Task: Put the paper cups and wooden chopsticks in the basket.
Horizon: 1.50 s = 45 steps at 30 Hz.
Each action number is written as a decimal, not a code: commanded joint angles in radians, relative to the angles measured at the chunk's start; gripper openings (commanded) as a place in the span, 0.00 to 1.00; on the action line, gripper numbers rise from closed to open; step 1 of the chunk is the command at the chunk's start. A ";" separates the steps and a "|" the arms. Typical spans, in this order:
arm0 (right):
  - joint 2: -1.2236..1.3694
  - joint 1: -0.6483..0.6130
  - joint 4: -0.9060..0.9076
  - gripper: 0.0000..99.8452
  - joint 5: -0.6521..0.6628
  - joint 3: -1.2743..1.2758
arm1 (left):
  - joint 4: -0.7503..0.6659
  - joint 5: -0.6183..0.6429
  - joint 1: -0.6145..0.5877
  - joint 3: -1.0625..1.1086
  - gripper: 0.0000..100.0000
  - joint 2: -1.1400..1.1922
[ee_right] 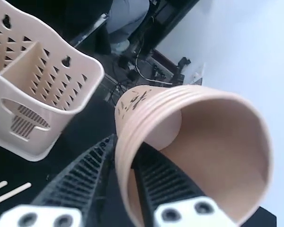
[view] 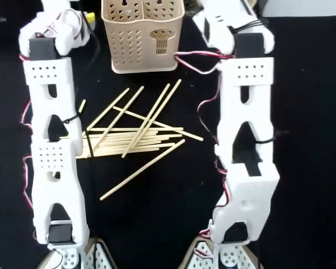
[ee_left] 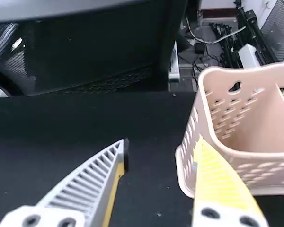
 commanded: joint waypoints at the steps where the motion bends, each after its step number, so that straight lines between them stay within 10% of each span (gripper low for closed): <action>1: -0.044 0.029 0.003 0.01 -0.011 -0.061 | -0.031 0.081 0.008 -0.064 0.24 -0.017; 45: -0.036 0.175 -0.006 0.01 -0.011 -0.051 | -0.132 0.063 0.067 -0.007 0.24 0.141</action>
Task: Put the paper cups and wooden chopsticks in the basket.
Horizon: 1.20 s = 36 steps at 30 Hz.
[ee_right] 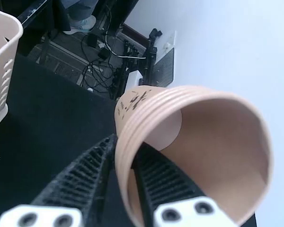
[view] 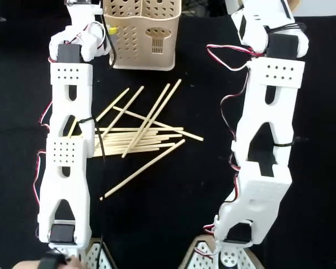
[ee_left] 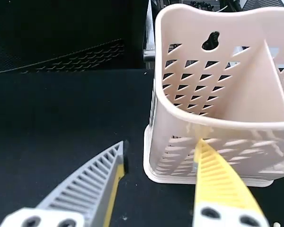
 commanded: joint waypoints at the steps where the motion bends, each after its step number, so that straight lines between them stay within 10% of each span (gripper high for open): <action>1: -0.036 0.012 -0.006 0.01 -0.011 -0.051 | -0.014 -0.002 -0.013 -0.012 0.24 -0.049; 7: -0.036 0.012 -0.008 0.01 -0.011 -0.051 | 0.046 0.060 -0.042 -0.084 0.24 -0.130; 15: -0.036 0.011 -0.008 0.01 -0.011 -0.051 | -0.250 0.255 -0.067 -0.073 0.24 -0.118; 36: -0.036 0.008 0.002 0.01 -0.011 -0.051 | -0.296 0.157 -0.002 -0.077 0.24 0.094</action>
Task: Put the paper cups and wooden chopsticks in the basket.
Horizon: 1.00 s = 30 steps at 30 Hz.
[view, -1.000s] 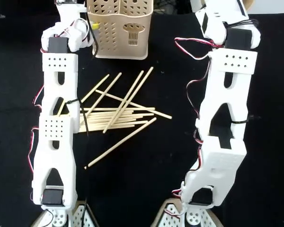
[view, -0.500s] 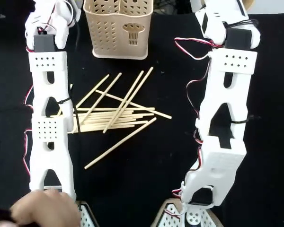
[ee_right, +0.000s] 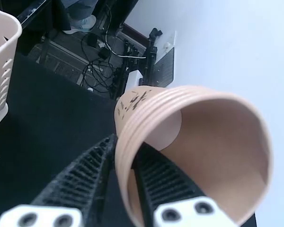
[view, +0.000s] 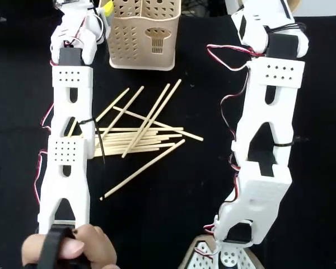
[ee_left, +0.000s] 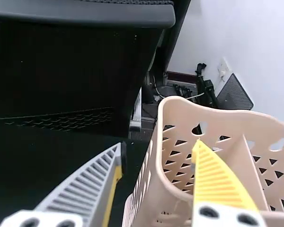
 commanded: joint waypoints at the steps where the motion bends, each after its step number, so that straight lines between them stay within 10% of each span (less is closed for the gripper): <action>1: -0.036 0.005 0.002 0.01 -0.011 -0.051 | 0.054 -0.015 0.008 -0.038 0.24 0.003; 30: -0.036 0.005 0.002 0.01 -0.011 -0.050 | 0.316 -0.173 0.013 -0.039 0.03 -0.002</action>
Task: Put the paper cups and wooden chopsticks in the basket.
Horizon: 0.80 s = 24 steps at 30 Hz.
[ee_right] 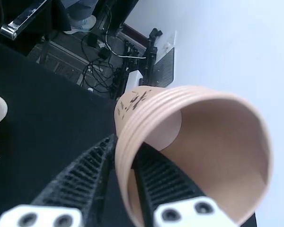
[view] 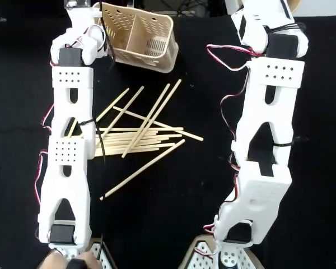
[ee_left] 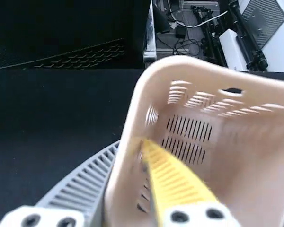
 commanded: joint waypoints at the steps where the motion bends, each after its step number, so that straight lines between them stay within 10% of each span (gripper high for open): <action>1: -0.036 0.005 0.002 0.01 -0.011 -0.050 | 0.009 -0.015 0.013 -0.007 0.03 -0.011; 24: -0.036 0.005 0.002 0.01 -0.011 -0.050 | 0.400 0.060 0.031 -0.007 0.03 -0.245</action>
